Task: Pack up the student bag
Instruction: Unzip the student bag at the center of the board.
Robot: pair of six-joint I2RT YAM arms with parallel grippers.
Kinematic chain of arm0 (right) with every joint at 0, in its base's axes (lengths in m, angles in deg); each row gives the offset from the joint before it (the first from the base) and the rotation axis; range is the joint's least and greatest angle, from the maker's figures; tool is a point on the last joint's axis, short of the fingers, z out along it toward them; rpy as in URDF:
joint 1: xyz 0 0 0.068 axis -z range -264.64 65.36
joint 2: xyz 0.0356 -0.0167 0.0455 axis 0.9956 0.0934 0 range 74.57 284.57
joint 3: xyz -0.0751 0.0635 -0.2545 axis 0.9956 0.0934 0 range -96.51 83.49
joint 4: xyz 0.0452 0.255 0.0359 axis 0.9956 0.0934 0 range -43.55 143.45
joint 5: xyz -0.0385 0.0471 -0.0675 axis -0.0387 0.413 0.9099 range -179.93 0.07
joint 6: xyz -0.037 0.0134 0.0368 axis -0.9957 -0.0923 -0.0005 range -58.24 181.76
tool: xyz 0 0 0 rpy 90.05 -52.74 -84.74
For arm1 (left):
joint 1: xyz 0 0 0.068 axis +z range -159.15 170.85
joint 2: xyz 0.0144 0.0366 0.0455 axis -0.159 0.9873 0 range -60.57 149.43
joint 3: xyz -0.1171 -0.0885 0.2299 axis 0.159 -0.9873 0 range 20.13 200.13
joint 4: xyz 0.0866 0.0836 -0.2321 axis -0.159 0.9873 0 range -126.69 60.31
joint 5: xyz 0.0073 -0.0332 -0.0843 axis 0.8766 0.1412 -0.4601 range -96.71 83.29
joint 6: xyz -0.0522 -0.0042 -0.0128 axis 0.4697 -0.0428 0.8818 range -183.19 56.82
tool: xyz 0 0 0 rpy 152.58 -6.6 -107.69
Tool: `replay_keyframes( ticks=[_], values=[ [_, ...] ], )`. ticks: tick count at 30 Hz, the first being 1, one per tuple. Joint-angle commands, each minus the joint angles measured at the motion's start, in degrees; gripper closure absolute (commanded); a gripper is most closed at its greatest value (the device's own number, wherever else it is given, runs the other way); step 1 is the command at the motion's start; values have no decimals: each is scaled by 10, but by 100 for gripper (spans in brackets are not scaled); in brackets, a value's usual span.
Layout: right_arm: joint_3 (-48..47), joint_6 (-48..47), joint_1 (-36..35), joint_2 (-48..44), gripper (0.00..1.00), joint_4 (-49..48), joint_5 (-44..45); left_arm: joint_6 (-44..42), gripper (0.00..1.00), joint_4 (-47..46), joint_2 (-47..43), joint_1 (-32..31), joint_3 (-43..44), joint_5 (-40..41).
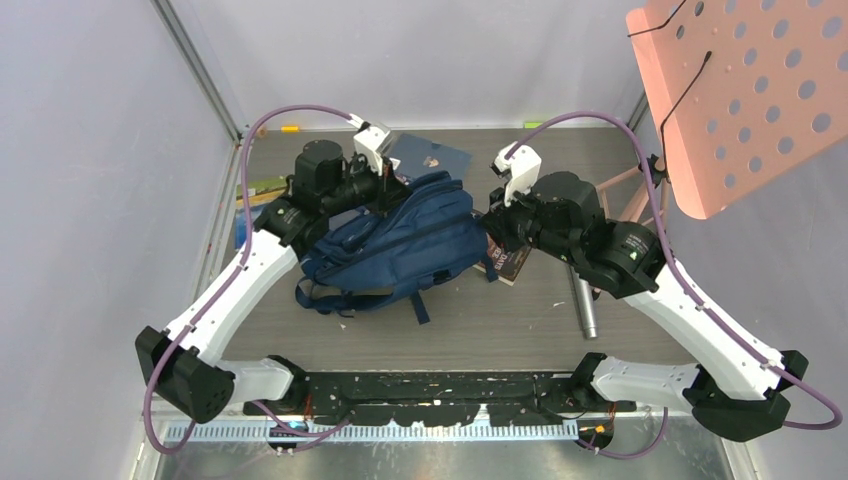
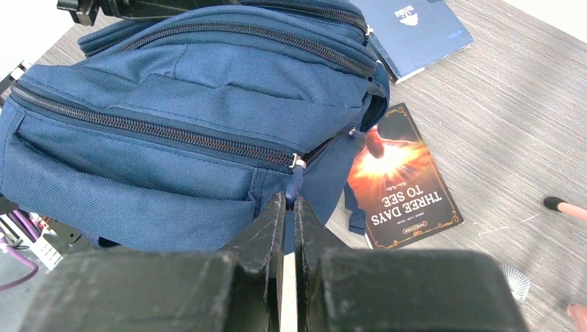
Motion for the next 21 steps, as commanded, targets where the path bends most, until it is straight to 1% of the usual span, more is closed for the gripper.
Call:
replay_keyframes(
  ticks=[1, 5, 7, 10, 12, 13, 15, 16, 18, 21],
  values=[
    [-58, -5, -6, -18, 99, -52, -19, -62, 100, 26, 18, 6, -1, 100],
    [-57, 3, -6, -15, 100, -54, -26, -114, 100, 42, 16, -15, 2, 129],
    [-64, 6, -6, -16, 99, -49, -26, -139, 100, 48, 12, -23, -1, 161],
    [-72, 13, -6, -27, 99, -48, -51, -143, 100, 54, -1, -23, 1, 206],
    [-69, 24, -6, -29, 99, -54, -88, -129, 100, 56, -5, -24, 10, 208],
    [-66, 31, -6, -25, 99, -56, -113, -125, 100, 59, -6, -25, 16, 224],
    [-62, 36, -6, -17, 99, -59, -125, -141, 100, 64, -4, -30, 24, 246],
    [-63, 35, -6, -15, 99, -56, -121, -161, 100, 67, -4, -31, 26, 255],
    [-72, 24, -6, -14, 99, -39, -83, -217, 100, 78, -12, -31, 21, 249],
    [-94, -1, -6, -25, 100, -7, 10, -272, 100, 56, -50, -31, -17, 223]
  ],
)
